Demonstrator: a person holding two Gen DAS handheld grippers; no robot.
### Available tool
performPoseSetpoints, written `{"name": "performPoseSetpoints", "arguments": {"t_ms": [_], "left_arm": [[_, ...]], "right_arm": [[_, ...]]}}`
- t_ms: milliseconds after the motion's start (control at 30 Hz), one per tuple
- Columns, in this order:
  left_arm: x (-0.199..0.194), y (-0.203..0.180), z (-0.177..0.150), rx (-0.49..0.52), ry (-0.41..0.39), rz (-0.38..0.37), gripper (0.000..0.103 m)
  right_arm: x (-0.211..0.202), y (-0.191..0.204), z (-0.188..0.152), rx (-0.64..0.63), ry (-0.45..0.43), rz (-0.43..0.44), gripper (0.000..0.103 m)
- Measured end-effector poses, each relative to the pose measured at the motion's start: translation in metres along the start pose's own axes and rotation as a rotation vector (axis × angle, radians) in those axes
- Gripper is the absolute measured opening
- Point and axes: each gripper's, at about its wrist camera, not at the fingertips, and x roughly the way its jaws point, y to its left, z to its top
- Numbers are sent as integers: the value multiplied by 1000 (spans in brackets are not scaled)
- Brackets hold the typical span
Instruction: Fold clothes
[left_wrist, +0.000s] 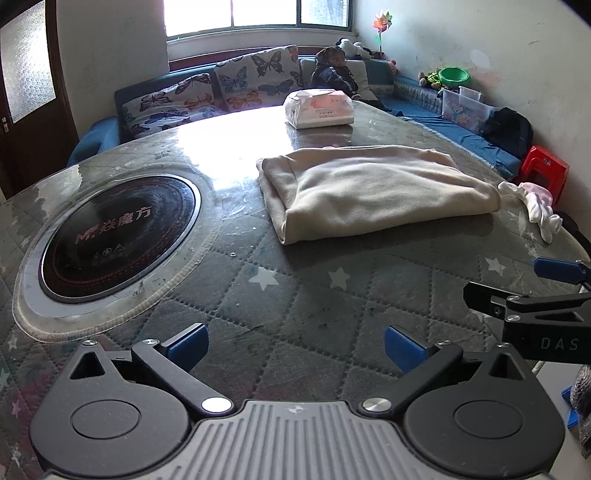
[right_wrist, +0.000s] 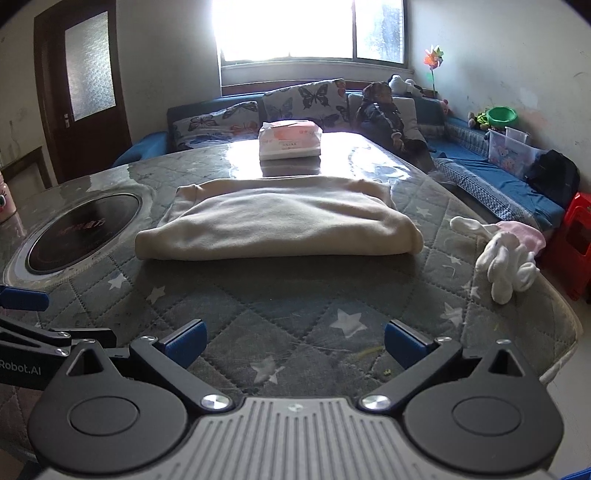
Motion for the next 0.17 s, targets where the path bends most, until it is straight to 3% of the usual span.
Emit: {"name": "performPoseSetpoints", "arguments": {"t_ms": [167], "left_arm": [[1,-1,0,2,3,4,103]], "right_arm": [[0,1,1,1,1,-1,103]]}}
